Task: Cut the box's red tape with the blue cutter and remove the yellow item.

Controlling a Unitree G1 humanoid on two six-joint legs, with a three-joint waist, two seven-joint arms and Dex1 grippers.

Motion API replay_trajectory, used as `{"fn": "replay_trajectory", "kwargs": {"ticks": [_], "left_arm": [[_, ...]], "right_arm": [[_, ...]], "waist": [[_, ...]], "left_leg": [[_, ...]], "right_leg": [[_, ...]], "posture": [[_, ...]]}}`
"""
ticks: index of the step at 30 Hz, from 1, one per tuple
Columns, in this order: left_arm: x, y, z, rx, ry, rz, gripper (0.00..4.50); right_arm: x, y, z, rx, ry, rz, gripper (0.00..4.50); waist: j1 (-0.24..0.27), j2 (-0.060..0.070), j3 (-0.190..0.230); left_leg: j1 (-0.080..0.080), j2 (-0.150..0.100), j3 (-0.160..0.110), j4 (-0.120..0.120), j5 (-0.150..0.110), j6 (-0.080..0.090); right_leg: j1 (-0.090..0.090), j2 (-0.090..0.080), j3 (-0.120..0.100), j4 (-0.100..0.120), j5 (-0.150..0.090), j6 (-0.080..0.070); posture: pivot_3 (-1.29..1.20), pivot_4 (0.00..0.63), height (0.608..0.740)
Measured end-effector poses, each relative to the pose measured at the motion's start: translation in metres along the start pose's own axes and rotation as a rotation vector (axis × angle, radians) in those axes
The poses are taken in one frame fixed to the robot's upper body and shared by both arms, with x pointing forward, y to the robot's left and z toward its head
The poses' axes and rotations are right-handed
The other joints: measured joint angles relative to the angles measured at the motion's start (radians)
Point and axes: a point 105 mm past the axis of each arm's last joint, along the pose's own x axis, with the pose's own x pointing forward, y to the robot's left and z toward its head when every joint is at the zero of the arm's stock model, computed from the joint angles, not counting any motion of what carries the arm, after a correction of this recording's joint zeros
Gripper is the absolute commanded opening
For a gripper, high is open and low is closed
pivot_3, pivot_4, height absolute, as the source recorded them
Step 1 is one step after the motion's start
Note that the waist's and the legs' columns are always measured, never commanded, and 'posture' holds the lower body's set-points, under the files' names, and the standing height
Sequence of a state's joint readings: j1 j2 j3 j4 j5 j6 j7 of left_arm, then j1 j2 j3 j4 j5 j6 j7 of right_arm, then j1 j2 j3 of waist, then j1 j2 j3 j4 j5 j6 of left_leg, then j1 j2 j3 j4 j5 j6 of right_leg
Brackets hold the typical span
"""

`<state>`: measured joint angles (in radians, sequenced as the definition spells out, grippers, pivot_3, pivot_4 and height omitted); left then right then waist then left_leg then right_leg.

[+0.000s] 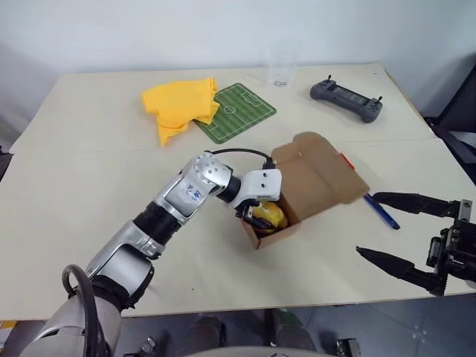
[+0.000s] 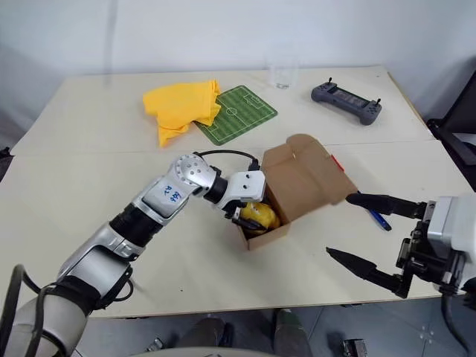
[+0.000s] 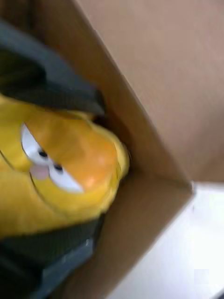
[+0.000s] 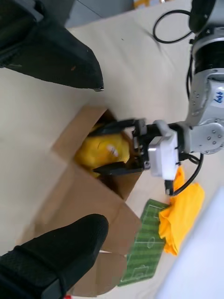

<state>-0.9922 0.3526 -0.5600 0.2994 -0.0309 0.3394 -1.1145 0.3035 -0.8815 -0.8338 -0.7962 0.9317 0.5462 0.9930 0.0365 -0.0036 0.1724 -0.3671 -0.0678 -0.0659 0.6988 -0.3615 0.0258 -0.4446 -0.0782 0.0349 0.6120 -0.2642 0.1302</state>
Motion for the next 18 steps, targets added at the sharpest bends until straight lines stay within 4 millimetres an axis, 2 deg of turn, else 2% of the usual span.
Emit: {"fn": "replay_trajectory", "kwargs": {"ticks": [4,8,11,14,16,18], "left_arm": [[-0.002,0.009,0.005,-0.024,-0.074,0.032,1.18],[-0.016,0.023,0.034,-0.072,-0.31,0.078,0.1],[-0.041,0.043,0.052,-0.11,-0.551,0.203,0.01],[-0.072,0.058,0.052,-0.178,-0.71,0.332,0.01],[-0.091,0.06,0.046,-0.202,-0.755,0.404,0.01],[-0.114,0.055,0.021,-0.225,-0.743,0.518,0.01]], "right_arm": [[0.002,-0.003,-0.001,0.006,-0.017,-0.045,4.5],[0.005,-0.005,-0.004,0.012,-0.039,-0.063,4.5],[0.008,-0.01,-0.008,0.026,-0.084,-0.099,4.5],[0.007,-0.016,-0.013,0.022,-0.106,-0.137,4.5],[0.011,-0.017,-0.014,0.015,-0.126,-0.137,4.5],[0.017,-0.018,-0.016,0.015,-0.151,-0.122,4.5]], "waist": [[0.008,0.0,0.0],[0.015,0.0,0.0],[0.015,0.0,0.0],[0.014,0.0,0.0],[0.008,0.0,0.0],[-0.007,0.001,-0.001]], "left_leg": [[0.0,0.0,0.0,0.0,0.0,0.0],[-0.001,0.0,0.0,0.0,0.0,0.0],[-0.001,0.0,0.0,0.0,0.0,0.0],[-0.001,0.0,0.0,0.0,0.001,0.0],[0.0,0.0,0.0,0.0,0.001,-0.001],[0.001,0.0,0.0,-0.001,0.001,-0.001]], "right_leg": [[0.0,0.0,0.0,0.001,0.0,0.0],[-0.001,0.0,-0.001,0.001,0.0,0.0],[-0.001,0.0,-0.001,0.001,0.0,0.0],[-0.001,0.0,-0.001,0.002,0.0,0.0],[-0.001,0.0,0.0,0.004,0.0,0.0],[-0.001,0.0,0.0,0.004,0.0,0.0]], "posture": [[0.0,0.15,0.74],[0.0,0.15,0.74],[0.0,0.15,0.74],[0.0,0.15,0.74],[0.0,0.15,0.74],[0.0,0.15,0.74]]}}
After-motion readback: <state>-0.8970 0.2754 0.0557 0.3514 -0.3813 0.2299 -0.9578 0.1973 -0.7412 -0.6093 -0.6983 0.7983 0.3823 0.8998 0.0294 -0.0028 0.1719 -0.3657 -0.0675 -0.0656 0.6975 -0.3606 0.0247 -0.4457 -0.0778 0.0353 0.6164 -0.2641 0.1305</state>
